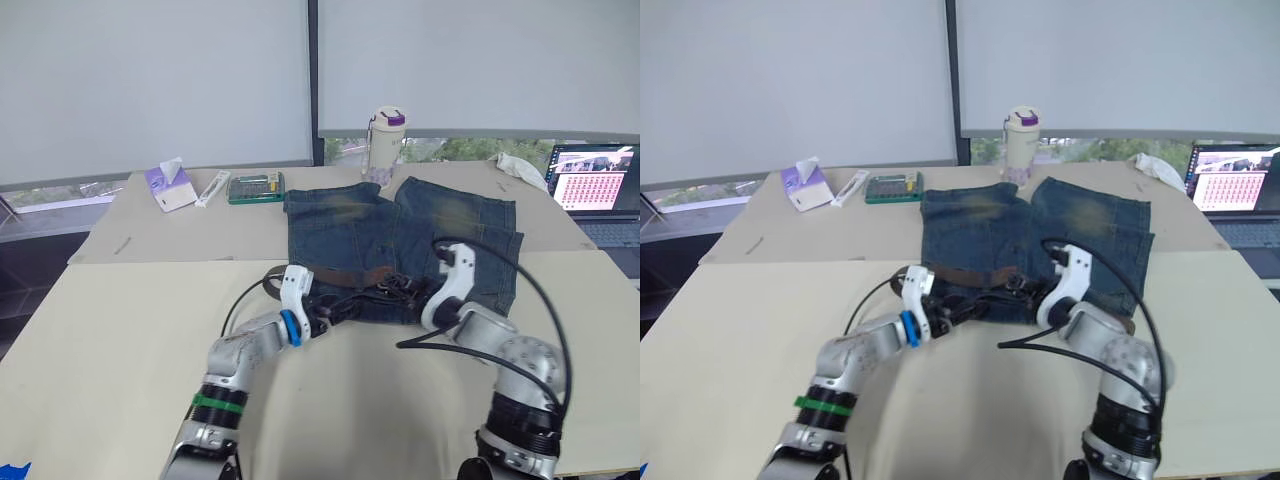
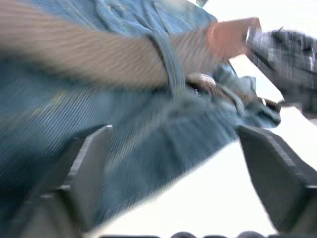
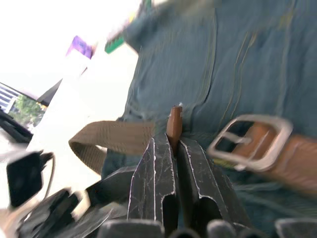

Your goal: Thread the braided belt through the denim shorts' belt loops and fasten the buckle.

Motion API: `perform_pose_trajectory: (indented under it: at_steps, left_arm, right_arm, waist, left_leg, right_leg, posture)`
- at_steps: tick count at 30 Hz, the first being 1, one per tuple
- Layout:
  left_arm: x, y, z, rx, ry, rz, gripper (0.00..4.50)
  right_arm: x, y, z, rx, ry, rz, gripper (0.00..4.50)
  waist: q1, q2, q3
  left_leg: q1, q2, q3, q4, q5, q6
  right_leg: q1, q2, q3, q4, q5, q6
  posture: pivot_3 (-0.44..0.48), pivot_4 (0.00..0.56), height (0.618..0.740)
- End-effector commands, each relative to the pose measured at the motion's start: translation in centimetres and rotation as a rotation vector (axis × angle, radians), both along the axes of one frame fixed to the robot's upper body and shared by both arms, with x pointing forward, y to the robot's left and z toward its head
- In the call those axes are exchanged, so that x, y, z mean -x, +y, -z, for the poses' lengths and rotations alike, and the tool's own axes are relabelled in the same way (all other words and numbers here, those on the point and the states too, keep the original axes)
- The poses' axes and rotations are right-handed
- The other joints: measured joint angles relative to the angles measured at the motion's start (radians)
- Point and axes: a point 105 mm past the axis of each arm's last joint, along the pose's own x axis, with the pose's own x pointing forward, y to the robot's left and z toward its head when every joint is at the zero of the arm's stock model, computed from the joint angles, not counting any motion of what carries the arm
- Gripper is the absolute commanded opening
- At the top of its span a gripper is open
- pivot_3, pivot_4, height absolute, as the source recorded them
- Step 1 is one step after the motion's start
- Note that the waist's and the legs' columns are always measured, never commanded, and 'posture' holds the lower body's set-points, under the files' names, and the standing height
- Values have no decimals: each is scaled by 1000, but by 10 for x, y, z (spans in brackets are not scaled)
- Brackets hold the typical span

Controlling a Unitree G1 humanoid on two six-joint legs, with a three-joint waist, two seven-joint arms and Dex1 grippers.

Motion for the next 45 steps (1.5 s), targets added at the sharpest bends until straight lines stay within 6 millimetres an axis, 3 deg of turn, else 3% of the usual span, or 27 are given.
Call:
perform_pose_trajectory:
  at_steps: [1, 4, 8, 11, 15, 19, 25, 27, 30, 36, 45]
  left_arm:
    - [8, 6, -17, -25, -122, 59, 4451]
    - [11, 15, -19, -57, -178, 93, 4451]
    - [17, 25, -54, -66, -444, 140, 4451]
    - [29, 16, -81, -26, -604, 175, 4451]
    - [25, -4, -102, -36, -754, 59, 4451]
    - [19, -19, -114, -105, -931, -30, 4451]
    - [1, -30, -119, -267, -1140, -178, 4451]
    - [-4, -31, -118, -278, -1146, -211, 4451]
    - [-5, -35, -115, -269, -1148, -204, 3732]
    - [-7, -38, -112, -283, -1188, -214, 3732]
    - [-13, -35, -105, -292, -1147, -226, 860]
  right_arm:
    - [12, -19, -23, 28, -73, 10, 0]
    - [19, -35, -32, 52, -83, 18, 0]
    - [29, -37, -66, -30, -183, -43, 0]
    - [35, -16, -86, -166, -241, -129, 0]
    - [38, 16, -108, -399, -225, -189, 0]
    - [37, 33, -109, -440, -159, -197, 0]
    - [31, 42, -101, -441, -102, -177, 0]
    - [31, 43, -101, -444, -101, -175, 0]
    - [32, 43, -101, -446, -100, -175, 0]
    - [32, 40, -98, -447, -93, -157, 0]
    - [34, 40, -96, -446, -92, -156, 0]
  waist:
    - [3, 0, 0]
    - [3, 0, 0]
    - [-1, 0, 1]
    - [-3, 0, 1]
    - [-1, 0, 1]
    - [3, -1, 2]
    - [2, -1, 2]
    - [2, -1, 2]
    - [2, -1, 2]
    - [2, -1, 2]
    - [2, -1, 2]
  left_leg:
    - [0, 0, 0, 0, 0, 0]
    - [0, -1, 0, 0, 0, 1]
    - [0, 1, 1, 0, 0, 1]
    - [0, 2, 1, -2, -1, 1]
    - [0, 2, 2, -3, 0, 2]
    - [-1, 1, 3, -2, 0, 2]
    - [-1, 1, 4, -2, 0, 3]
    - [-1, 1, 4, -2, 0, 3]
    - [-1, 1, 3, -2, 0, 3]
    - [-1, 1, 3, -2, 0, 4]
    - [-1, 1, 3, -2, 0, 4]
  right_leg:
    - [0, -1, 0, 0, 0, 0]
    - [1, -1, 0, -1, 0, 0]
    - [0, 0, 0, -1, 0, 0]
    - [1, 0, 1, -1, 0, 0]
    - [1, -1, 3, -1, 0, 0]
    - [1, -1, 3, -2, 0, 0]
    - [1, 0, 3, -1, 0, 0]
    - [1, 0, 3, -1, 0, 0]
    - [1, 0, 3, -1, 0, 0]
    - [1, 0, 3, -1, 0, 1]
    - [1, 0, 3, -1, 0, 1]
  posture:
    - [0, 150, 740]
    - [0, 150, 740]
    - [0, 150, 740]
    - [0, 150, 740]
    - [0, 150, 740]
    - [0, 150, 740]
    - [0, 150, 740]
    - [0, 150, 740]
    - [0, 150, 740]
    - [0, 150, 740]
    - [0, 150, 740]
